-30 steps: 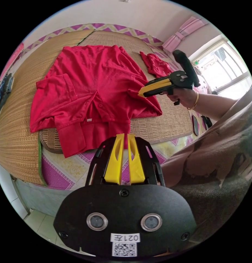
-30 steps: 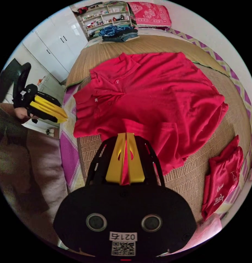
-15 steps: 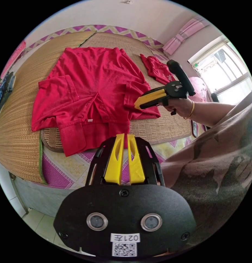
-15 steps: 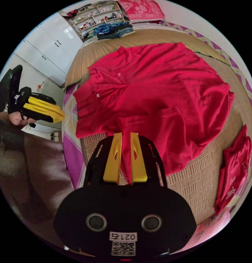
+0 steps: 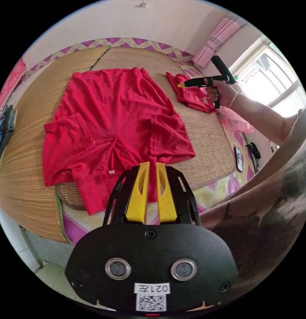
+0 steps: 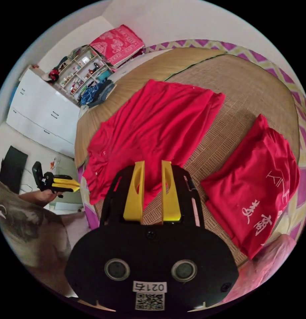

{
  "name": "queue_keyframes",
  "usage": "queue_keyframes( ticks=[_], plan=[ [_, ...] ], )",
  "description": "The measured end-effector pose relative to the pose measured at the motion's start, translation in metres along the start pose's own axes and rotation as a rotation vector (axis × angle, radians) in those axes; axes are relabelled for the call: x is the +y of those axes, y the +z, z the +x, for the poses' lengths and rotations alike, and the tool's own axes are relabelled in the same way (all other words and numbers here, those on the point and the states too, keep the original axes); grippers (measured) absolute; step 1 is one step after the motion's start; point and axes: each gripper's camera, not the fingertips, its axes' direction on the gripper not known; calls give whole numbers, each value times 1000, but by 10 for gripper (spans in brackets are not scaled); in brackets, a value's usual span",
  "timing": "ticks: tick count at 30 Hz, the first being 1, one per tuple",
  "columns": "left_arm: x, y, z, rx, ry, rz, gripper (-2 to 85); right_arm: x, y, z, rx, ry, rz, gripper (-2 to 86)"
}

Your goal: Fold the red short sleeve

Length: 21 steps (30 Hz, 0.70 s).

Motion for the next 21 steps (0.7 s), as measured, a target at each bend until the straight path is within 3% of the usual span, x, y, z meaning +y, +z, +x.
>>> queue_keyframes(
  ticks=[7, 13, 16, 21],
  plan=[
    [-94, -43, -112, -90, 43, 93, 36, -106, 14, 70, -23, 179, -6, 81],
    [-234, 21, -266, -73, 34, 33, 55, -209, 24, 99, -6, 294, 48, 82],
    [-295, 63, -316, -61, 40, 25, 64, -265, 37, 90, 139, 204, -12, 79],
    [-378, 105, -312, -86, 294, 53, 78, -362, 87, 47, 410, -229, -292, 88]
  ],
)
